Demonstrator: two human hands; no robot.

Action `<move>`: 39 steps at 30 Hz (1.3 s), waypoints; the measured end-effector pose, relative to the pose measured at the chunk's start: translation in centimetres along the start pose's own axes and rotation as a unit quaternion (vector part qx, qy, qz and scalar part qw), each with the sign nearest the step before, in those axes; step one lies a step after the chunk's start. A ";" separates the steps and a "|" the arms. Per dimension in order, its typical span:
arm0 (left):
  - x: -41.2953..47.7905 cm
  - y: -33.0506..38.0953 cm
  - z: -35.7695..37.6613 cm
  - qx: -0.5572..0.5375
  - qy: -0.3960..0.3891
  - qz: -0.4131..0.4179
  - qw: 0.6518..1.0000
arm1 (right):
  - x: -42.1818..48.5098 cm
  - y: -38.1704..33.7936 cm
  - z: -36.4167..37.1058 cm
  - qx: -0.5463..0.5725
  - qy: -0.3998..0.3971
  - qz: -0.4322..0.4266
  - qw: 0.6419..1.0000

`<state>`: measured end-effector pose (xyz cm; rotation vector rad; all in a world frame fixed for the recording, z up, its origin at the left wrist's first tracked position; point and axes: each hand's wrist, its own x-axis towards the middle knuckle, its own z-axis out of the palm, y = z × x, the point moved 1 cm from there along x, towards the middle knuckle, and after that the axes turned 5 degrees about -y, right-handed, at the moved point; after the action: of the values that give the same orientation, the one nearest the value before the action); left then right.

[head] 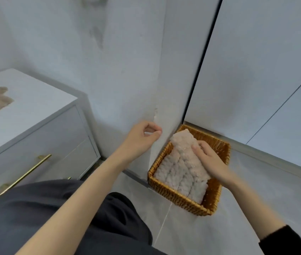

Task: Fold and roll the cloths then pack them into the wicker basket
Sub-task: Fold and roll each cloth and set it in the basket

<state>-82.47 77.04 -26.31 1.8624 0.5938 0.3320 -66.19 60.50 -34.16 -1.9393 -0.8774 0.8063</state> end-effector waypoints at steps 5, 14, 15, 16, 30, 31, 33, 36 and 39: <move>1.7 -2.5 4.0 0.011 -0.067 -0.039 0.997 | 3.7 9.2 -1.8 0.214 0.081 0.201 0.952; 6.0 -8.7 8.9 0.022 -0.144 -0.122 0.982 | 12.0 19.0 -3.4 0.364 0.165 0.312 0.862; 6.3 -9.4 9.3 0.021 -0.153 -0.130 0.979 | 13.0 20.1 -3.3 0.349 0.173 0.315 0.865; 6.6 -9.8 9.6 0.022 -0.161 -0.138 0.977 | 13.7 20.9 -3.2 0.336 0.182 0.318 0.867; 10.3 -12.8 11.0 0.041 -0.222 -0.159 0.961 | 18.1 29.5 0.6 0.197 0.160 0.404 0.879; 10.4 -12.9 10.9 0.036 -0.223 -0.159 0.961 | 18.3 29.6 0.5 0.161 0.150 0.404 0.888; 10.4 -13.2 10.7 0.031 -0.221 -0.165 0.961 | 18.4 29.6 0.3 0.020 0.137 0.394 0.909; 10.1 -13.3 10.5 0.039 -0.220 -0.175 0.959 | 18.1 29.2 0.4 -0.172 0.120 0.368 0.906; 9.9 -13.1 10.2 0.039 -0.216 -0.180 0.959 | 17.8 28.0 0.8 -0.162 0.170 0.339 0.911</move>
<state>-72.36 77.98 -42.77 1.7817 0.6297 -0.3373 -49.50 64.00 -62.60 -2.6348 -0.1043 0.6864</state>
